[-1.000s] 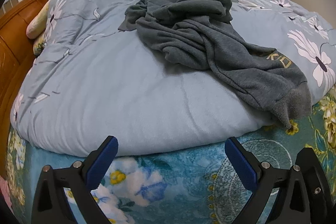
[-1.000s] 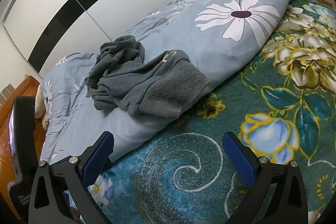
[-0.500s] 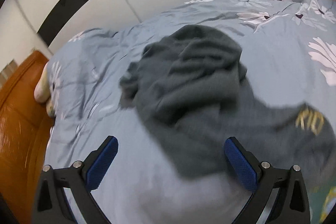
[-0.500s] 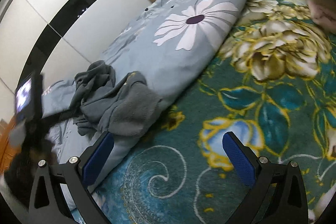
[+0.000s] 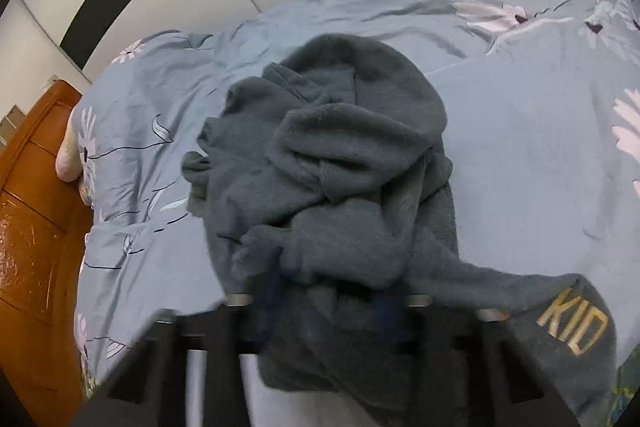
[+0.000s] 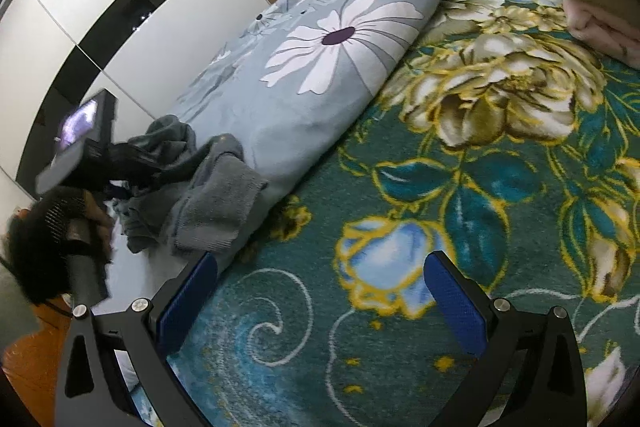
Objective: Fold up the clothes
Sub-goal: 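Grasp the grey sweatshirt with the left gripper and lift it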
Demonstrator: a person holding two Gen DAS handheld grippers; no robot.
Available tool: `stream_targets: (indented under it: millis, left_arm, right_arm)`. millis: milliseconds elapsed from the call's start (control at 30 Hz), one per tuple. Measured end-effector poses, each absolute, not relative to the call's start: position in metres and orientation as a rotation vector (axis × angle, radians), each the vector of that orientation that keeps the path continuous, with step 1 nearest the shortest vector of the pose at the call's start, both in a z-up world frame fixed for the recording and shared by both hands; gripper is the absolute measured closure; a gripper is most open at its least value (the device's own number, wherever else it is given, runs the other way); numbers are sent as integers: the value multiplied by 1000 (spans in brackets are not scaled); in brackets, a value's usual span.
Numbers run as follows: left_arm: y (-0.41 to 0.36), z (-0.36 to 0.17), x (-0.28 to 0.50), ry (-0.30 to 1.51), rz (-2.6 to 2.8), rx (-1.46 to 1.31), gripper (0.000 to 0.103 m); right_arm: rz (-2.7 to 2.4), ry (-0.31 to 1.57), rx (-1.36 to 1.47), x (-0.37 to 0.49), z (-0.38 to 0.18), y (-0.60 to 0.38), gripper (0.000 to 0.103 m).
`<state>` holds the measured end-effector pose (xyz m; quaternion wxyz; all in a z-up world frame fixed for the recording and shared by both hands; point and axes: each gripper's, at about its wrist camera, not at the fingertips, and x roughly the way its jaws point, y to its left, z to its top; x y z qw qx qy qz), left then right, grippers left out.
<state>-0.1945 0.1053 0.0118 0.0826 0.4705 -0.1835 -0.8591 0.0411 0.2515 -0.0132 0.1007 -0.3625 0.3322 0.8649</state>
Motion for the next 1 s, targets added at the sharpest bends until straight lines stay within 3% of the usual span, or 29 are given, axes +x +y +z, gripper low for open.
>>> stream_targets:
  millis: [167,333,500,600,733,900,1000]
  left_arm:
    - [83,64,-166,-326,-2762,1406,91]
    - [47,120,-89,-147,-3015,1421,91]
    - [17,154,8,-84,-3204,1449,91]
    - [2,172,73,-42,-3349,1461,97]
    - [7,183,129,-101,-3483,1409,97]
    - [-3,163,129,142,-3371,1531,98]
    - [-17,163,142,185,-3357,1501,98]
  right_arm:
    - [2549,1011,-1023,65,1,264,0]
    - [2568,1078,-884,106,51,286,0]
    - [2560,1137,-737,146,98,289,0]
    - [2595,1114,-688,170,124,275,0]
    - [2637,1065,-662,201,149,256,0]
    - [2639,974,-663,238,169,245,0]
    - [2640,930,-647,260,177,243,0]
